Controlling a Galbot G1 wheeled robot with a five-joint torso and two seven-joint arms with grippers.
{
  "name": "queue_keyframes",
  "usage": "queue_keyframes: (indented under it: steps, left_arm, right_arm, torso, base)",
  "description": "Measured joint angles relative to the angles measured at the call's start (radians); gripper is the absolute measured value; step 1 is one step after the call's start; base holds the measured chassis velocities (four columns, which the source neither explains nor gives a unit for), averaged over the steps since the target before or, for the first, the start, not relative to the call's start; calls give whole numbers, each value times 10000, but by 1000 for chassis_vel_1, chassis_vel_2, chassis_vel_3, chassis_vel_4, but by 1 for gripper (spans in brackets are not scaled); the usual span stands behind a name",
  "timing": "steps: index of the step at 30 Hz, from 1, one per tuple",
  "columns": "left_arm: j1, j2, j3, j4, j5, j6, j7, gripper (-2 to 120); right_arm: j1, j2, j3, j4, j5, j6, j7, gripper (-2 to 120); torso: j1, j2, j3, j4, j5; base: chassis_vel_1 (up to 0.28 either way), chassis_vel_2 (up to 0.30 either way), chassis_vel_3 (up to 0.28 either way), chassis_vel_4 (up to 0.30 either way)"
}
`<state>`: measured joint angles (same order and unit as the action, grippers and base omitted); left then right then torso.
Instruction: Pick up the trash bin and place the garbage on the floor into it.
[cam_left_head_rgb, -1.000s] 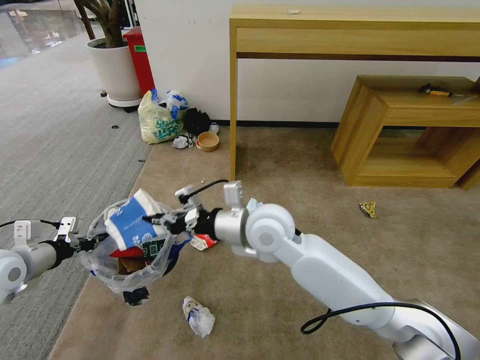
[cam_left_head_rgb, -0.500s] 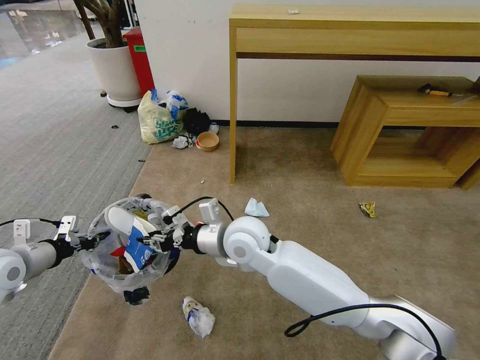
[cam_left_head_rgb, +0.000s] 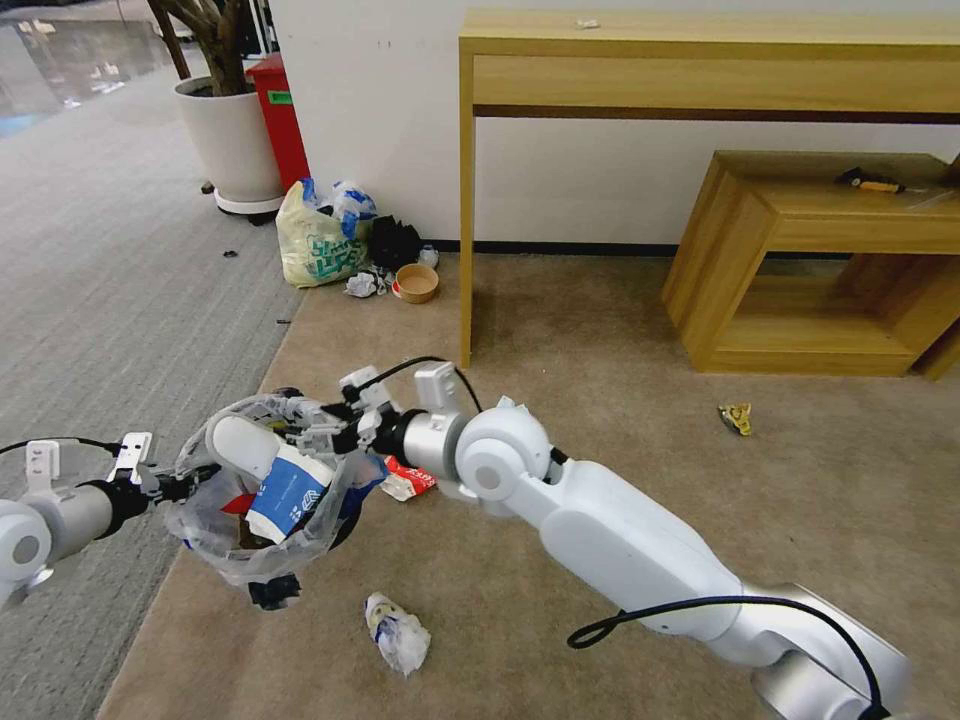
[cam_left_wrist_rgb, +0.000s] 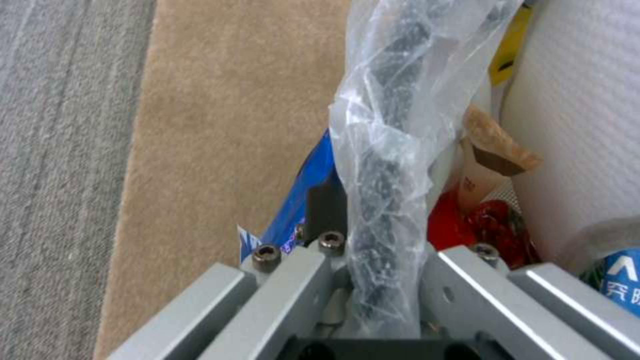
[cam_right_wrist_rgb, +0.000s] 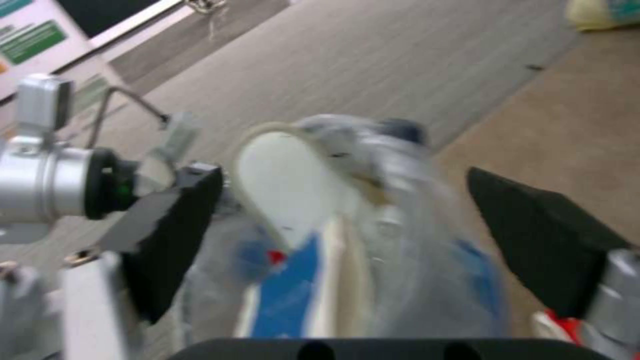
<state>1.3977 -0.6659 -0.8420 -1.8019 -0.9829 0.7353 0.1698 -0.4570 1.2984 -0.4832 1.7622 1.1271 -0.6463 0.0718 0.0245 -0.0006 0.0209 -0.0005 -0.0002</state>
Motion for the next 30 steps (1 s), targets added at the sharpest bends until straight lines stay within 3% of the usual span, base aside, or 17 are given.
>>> queue_keyframes:
  steps: [18,22,25,30]
  left_arm:
    - [80,-73,-92,-59,20,0,50,0]
    - [172,-112,-198,51,50,0,77,0]
    - [193,-93,-350,336,123,0,168,0]
    - [218,-59,-452,403,110,0,188,0]
  right_arm:
    - [143,83,750,57,-494,545,425,100]
    - [-322,-342,1410,488,-672,559,427,100]
    - [-1051,-1275,1935,684,-883,568,398,100]
    - [-1802,-2035,2013,452,-1073,591,230,100]
  torso:
    - [0,0,0,3,2]
    - [0,1,-1,2,2]
    - [0,1,0,1,3]
    - [-1,1,0,-1,4]
  base:
    - [0,0,0,0]
    - [0,0,0,0]
    - [0,0,0,0]
    - [0,0,0,0]
